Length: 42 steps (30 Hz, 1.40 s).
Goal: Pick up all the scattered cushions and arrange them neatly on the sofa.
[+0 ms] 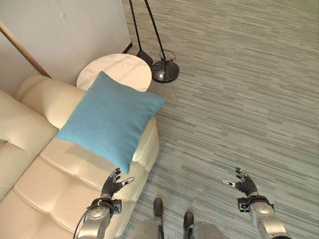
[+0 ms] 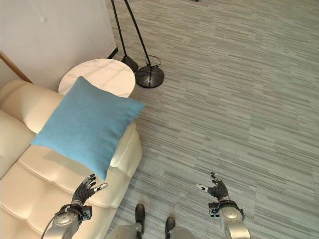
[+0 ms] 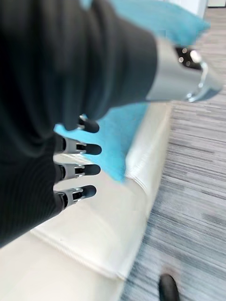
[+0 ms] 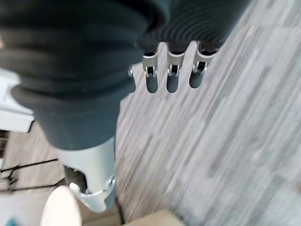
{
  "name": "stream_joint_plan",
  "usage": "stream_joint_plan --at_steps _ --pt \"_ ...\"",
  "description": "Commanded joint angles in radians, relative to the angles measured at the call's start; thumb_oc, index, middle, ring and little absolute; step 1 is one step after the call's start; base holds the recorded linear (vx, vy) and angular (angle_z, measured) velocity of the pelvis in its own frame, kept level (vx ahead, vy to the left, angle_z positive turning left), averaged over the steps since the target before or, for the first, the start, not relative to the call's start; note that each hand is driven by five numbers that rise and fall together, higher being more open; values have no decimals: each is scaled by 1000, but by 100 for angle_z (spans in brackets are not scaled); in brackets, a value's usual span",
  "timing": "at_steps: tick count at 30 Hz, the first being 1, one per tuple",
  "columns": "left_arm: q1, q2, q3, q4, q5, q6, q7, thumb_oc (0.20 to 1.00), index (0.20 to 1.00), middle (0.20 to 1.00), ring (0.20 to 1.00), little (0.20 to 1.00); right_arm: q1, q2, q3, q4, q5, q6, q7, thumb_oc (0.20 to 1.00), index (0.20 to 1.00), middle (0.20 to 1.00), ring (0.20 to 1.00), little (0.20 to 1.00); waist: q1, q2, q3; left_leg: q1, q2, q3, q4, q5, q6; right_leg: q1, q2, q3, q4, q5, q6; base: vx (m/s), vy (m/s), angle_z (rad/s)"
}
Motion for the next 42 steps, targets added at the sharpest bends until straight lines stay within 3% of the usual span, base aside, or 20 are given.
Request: stream_joint_plan --at_steps 1,4,5,8,9,14,17,18,20,21,23,26,27,28,30,36,38,39,42 --pt "12 46 50 -38 -1 -26 8 1000 1000 1000 1000 1000 -14 11 -20 -31 -16 -10 6 1000 1000 1000 1000 1000 11 -17 -16 3 47 -5 75 -125 -67 85 -48 -5 -235 106 21 242 -42 12" --pt "5 46 46 -41 -6 -26 6 1000 1000 1000 1000 1000 -12 9 -24 -32 -11 -7 2 1000 1000 1000 1000 1000 -15 -16 -3 43 39 -22 65 -141 -81 49 -46 -2 -402 139 25 207 -80 23" --pt "5 45 46 -40 -6 -26 6 1000 1000 1000 1000 1000 -12 9 -24 -32 -11 -7 2 1000 1000 1000 1000 1000 -16 -14 -1 46 41 -23 65 -143 -81 55 -44 -4 -407 140 25 175 -79 24" --pt "-25 47 36 -40 -1 -40 16 1000 1000 1000 1000 1000 -1 9 -37 -18 -8 -5 -13 1000 1000 1000 1000 1000 -61 -15 15 103 42 -72 51 -166 -103 -15 -6 117 -568 211 55 284 -163 55" --pt "-30 49 34 -43 -1 -45 12 1000 1000 1000 1000 1000 1 6 -40 -21 -6 -5 -13 1000 1000 1000 1000 1000 -63 -22 7 110 38 -83 49 -176 -107 -1 -9 125 -590 210 54 336 -245 60" --pt "-37 12 26 -3 -88 -39 17 1000 1000 1000 1000 1000 12 1 -30 15 18 -16 -2 1000 1000 1000 1000 1000 -73 -39 -26 153 85 -127 90 -210 -139 45 25 135 -547 215 15 257 -246 60" --pt "-48 -19 21 30 -153 -32 26 1000 1000 1000 1000 1000 13 -12 -28 27 28 -16 -7 1000 1000 1000 1000 1000 -75 -41 -28 112 109 -145 180 -156 -162 85 35 99 -542 187 -14 202 -208 67" --pt "-49 -25 13 42 -159 -33 26 1000 1000 1000 1000 1000 20 -16 -30 23 36 -17 -10 1000 1000 1000 1000 1000 -77 -45 -26 91 122 -117 207 -130 -163 111 32 73 -543 166 -27 197 -135 46" --pt "-50 -25 8 46 -155 -32 23 1000 1000 1000 1000 1000 21 -17 -30 24 40 -17 -11 1000 1000 1000 1000 1000 -78 -45 -27 85 128 -92 198 -131 -162 130 27 58 -548 152 -31 141 -62 61" --pt "-58 -26 -6 59 -140 -23 21 1000 1000 1000 1000 1000 25 -17 -38 28 52 -18 -16 1000 1000 1000 1000 1000 -80 -45 -27 47 133 -31 160 -132 -153 162 11 20 -560 128 -31 125 -19 73" --pt "-62 -26 -6 59 -138 -22 20 1000 1000 1000 1000 1000 23 -18 -41 27 54 -18 -18 1000 1000 1000 1000 1000 -80 -47 -27 21 130 -13 154 -125 -151 171 7 11 -563 124 -33 115 -6 76" --pt "-81 -19 -4 60 -133 -24 30 1000 1000 1000 1000 1000 23 -19 -46 22 57 -20 -36 1000 1000 1000 1000 1000 -81 -38 -32 -40 123 109 84 -62 -146 208 -2 -58 -579 106 -26 138 59 85" --pt "-81 -19 -4 59 -133 -24 30 1000 1000 1000 1000 1000 22 -19 -46 23 57 -20 -36 1000 1000 1000 1000 1000 -82 -38 -32 -41 123 108 84 -62 -146 208 -2 -59 -580 106 -26 173 111 76" --pt "-84 -9 0 57 -114 -22 41 1000 1000 1000 1000 1000 13 -26 -43 29 49 -13 -50 1000 1000 1000 1000 1000 -72 -42 -28 -72 130 157 87 -54 -156 235 -10 -81 -588 89 -20 196 118 52" --pt "-68 -9 17 46 -122 -26 37 1000 1000 1000 1000 1000 11 -17 -32 19 43 -11 -37 1000 1000 1000 1000 1000 -64 -36 -36 -44 123 191 44 -47 -139 239 -5 -101 -575 96 -16 132 150 6" --pt "-30 -5 42 50 -121 -16 38 1000 1000 1000 1000 1000 -5 18 -10 16 13 5 -21 1000 1000 1000 1000 1000 -31 -51 -68 1 79 155 1 -64 -96 250 -51 -113 -461 74 17 174 204 40" --pt "-31 4 45 59 -115 -15 43 1000 1000 1000 1000 1000 -5 34 0 24 9 7 -11 1000 1000 1000 1000 1000 -30 -53 -59 28 59 121 -4 -80 -76 213 -62 -76 -327 102 40 133 144 34" --pt "-31 4 45 59 -115 -16 43 1000 1000 1000 1000 1000 -6 34 0 25 9 7 -11 1000 1000 1000 1000 1000 -30 -53 -59 29 59 121 -4 -80 -76 213 -63 -76 -326 101 40 65 46 50" --pt "-26 4 51 59 -122 -19 45 1000 1000 1000 1000 1000 3 43 2 21 9 11 -3 1000 1000 1000 1000 1000 -37 -48 -56 47 58 82 -8 -87 -70 162 -29 19 -304 118 33 111 30 58"
